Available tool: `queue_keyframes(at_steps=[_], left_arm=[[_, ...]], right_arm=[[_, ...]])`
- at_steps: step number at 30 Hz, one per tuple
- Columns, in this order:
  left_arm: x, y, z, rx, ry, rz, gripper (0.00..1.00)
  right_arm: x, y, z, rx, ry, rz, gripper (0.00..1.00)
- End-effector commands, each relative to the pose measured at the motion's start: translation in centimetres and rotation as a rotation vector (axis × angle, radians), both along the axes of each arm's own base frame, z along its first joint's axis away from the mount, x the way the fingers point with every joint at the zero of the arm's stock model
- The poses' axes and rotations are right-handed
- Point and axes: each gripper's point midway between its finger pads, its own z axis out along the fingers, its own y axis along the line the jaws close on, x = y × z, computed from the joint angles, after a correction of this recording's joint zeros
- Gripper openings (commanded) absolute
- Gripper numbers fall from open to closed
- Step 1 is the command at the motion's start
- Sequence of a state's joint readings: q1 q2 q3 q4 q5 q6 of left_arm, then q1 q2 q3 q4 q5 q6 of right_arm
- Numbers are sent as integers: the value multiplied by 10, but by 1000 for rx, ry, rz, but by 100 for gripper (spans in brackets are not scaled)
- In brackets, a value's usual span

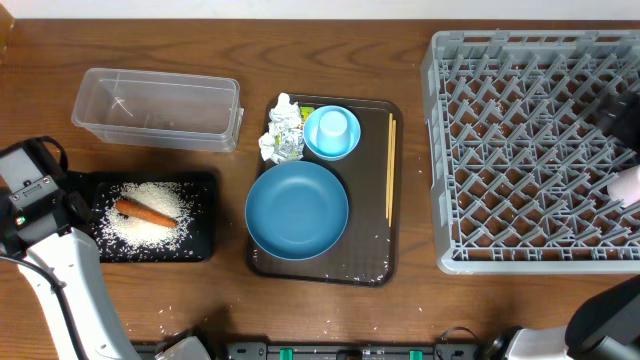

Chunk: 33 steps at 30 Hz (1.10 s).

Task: Sort waste into correct bins and load items into the dishwasher rack
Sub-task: 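Carry the pink cup right and place it in the grey rack, then move the right gripper back toward the light-blue bowl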

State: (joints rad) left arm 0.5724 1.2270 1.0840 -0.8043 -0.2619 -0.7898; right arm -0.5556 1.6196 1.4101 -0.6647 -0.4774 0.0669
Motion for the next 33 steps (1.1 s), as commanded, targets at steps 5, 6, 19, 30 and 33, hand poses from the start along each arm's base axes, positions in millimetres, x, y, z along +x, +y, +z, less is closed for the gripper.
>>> queue_keyframes(at_steps=[5,6,19,30,33], left_arm=[[-3,2,0,7,5,21,97],[-3,2,0,7,5,21,97],[-3,2,0,7,5,21,97],[-3,2,0,7,5,21,97],[-3,2,0,7,5,21,97]], right_arm=[[15,179,35,202,-176,615,99],[15,197,33,203,-169,656,99],[33,375,-63,-185,40,622,99],[22,430,-100,-243,56,591,99],[26,433,-112,-237,65,575,99]])
